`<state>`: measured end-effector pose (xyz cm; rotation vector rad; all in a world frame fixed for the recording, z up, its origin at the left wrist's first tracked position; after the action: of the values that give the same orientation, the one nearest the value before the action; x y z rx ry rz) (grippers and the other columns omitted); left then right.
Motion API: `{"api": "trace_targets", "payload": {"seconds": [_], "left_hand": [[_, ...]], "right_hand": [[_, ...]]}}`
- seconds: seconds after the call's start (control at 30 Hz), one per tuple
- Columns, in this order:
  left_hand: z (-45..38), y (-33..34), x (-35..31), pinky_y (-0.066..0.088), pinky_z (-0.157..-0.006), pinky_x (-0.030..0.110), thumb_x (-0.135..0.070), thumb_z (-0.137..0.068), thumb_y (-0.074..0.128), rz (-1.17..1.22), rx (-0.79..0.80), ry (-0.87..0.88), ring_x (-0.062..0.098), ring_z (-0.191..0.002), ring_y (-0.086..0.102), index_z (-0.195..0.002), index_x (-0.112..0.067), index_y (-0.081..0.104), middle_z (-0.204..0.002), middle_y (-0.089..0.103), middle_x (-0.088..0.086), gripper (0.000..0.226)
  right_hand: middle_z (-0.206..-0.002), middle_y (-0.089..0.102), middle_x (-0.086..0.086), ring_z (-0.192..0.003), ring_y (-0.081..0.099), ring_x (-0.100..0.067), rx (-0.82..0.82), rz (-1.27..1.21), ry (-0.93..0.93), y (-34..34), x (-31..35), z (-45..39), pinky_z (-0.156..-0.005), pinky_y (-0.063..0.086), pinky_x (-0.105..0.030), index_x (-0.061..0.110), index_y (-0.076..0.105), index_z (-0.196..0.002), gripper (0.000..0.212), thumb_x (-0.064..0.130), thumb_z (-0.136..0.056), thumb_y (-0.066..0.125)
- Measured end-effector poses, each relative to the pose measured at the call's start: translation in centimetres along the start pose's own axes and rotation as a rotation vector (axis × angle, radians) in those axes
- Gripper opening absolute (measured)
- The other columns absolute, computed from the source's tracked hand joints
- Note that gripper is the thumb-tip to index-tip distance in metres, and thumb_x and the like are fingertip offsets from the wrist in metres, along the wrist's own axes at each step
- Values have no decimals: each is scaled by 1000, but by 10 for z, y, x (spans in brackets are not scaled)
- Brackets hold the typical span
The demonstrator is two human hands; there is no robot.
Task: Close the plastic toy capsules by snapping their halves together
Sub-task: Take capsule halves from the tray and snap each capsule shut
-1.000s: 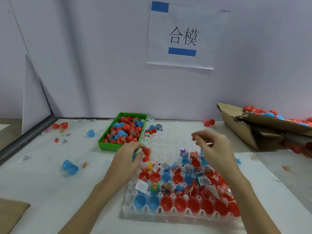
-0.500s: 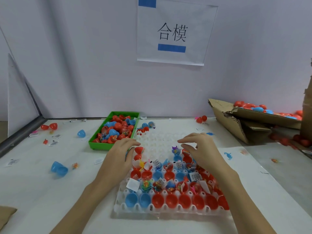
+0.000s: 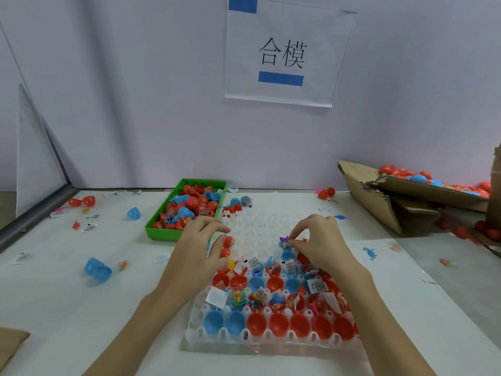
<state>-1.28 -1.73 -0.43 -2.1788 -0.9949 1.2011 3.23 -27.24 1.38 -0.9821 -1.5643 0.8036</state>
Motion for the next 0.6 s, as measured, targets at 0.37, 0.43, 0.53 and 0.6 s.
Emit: {"api": "trace_targets", "payload": {"seconds": [0.37, 0.43, 0.53, 0.6], "left_hand": [[0, 0, -4, 32, -98, 9, -17, -101, 64, -11, 16, -5, 8, -120, 49, -115, -18, 73, -124, 59, -4, 17], [0, 1, -3, 32, -96, 7, -17, -101, 64, -11, 17, 0, 8, -120, 49, -114, -18, 73, -123, 59, -5, 16], [0, 1, -3, 34, -93, 4, -18, -102, 64, -16, 19, 4, 5, -118, 47, -114, -19, 73, -123, 59, -6, 16], [0, 0, -3, 33, -93, 3, -17, -102, 64, -15, 18, 7, 5, -118, 47, -113, -19, 74, -122, 58, -6, 15]], "right_hand": [[-135, 59, 4, -127, 39, -25, 81, 66, -57, 5, 1, -2, -93, 32, -31, 35, 74, -116, 19, 30, -100, 65], [-135, 59, 3, -127, 40, -24, 81, 76, -53, 6, 0, -3, -94, 32, -32, 35, 75, -112, 16, 32, -99, 66], [-136, 58, 2, -126, 38, -25, 71, 64, -31, 8, 1, -3, -95, 36, -34, 32, 75, -110, 14, 31, -99, 66], [-136, 58, 2, -126, 38, -24, 47, 49, -34, 8, 1, -4, -95, 36, -33, 29, 77, -106, 12, 29, -97, 70]]}}
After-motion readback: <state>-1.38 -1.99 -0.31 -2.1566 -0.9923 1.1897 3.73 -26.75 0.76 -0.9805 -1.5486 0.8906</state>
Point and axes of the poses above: each hand's wrist, its own z-axis away from the middle knuckle, its own y-axis out of the palm, x = y × z, the point moved 1 cm from there along -z, towards the middle knuckle
